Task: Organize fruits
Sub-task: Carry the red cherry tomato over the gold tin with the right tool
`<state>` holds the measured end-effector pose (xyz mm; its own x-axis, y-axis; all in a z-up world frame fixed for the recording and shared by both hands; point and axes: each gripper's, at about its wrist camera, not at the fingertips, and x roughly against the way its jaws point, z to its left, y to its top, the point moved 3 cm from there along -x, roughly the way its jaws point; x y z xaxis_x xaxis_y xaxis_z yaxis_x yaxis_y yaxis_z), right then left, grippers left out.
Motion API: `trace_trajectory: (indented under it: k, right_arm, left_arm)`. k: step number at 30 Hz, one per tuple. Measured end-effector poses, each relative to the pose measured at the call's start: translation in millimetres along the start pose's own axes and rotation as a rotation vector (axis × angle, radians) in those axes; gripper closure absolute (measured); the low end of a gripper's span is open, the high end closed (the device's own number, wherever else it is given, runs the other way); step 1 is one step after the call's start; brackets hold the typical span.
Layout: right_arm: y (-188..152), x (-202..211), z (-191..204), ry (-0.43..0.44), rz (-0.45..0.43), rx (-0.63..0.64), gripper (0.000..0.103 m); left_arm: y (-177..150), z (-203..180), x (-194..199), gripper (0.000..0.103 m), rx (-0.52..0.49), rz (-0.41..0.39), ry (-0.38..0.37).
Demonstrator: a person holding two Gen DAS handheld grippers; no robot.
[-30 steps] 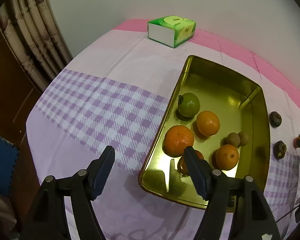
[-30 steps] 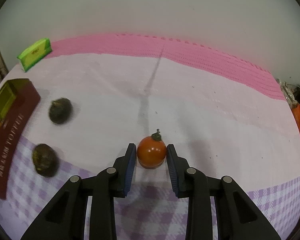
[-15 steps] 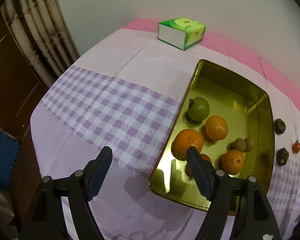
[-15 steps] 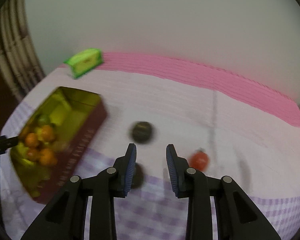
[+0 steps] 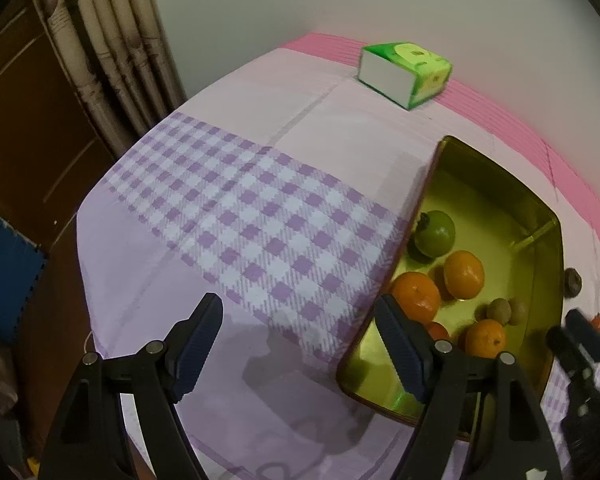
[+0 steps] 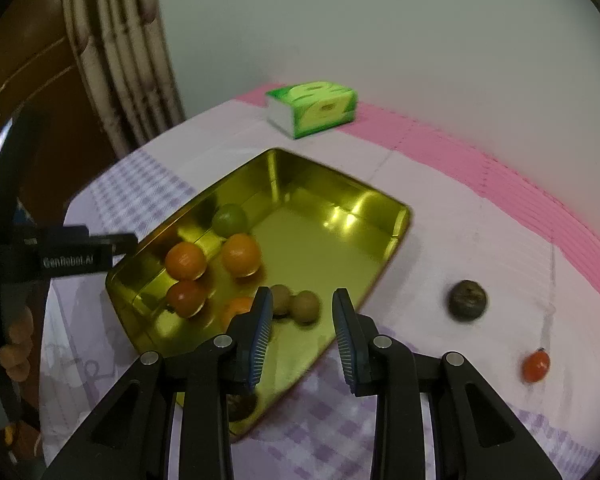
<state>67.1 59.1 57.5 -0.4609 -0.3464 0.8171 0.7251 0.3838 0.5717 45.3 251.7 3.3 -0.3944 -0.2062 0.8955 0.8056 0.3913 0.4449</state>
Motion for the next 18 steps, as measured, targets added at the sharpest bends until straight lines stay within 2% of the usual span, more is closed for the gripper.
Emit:
trace_trajectory:
  k: [3,6,10,12,15,18]
  right_arm:
    - [-3.4,-9.2,6.1,0.000,0.020,0.011,0.071]
    - [-4.6,-5.5,-8.4,-0.001,-0.003,-0.057,0.071]
    - [-9.5,23.9,-58.5,-0.101,-0.085,-0.151,0.071]
    - [-18.9,37.7,-90.3,-0.189,-0.098,-0.195,0.071]
    - [-41.0,44.2,-138.8,-0.313,-0.060,-0.250,0.071]
    - [-64.2,39.3,-176.5,-0.363,0.000,-0.314,0.071]
  left_arm:
    - [-0.7,1.6,-3.9,0.027,0.008,0.024,-0.010]
    - [-1.4,2.5,-4.1,0.027,0.010,0.029,-0.012]
    - [-1.7,4.2,-4.9,0.027,0.018,0.022,-0.008]
    - [-1.6,3.7,-4.0,0.027,0.019,0.018,-0.005]
    - [-1.1,2.7,-1.7,0.027,0.015,0.003,0.007]
    - [-0.5,2.1,-0.7,0.027,0.010,-0.006,0.011]
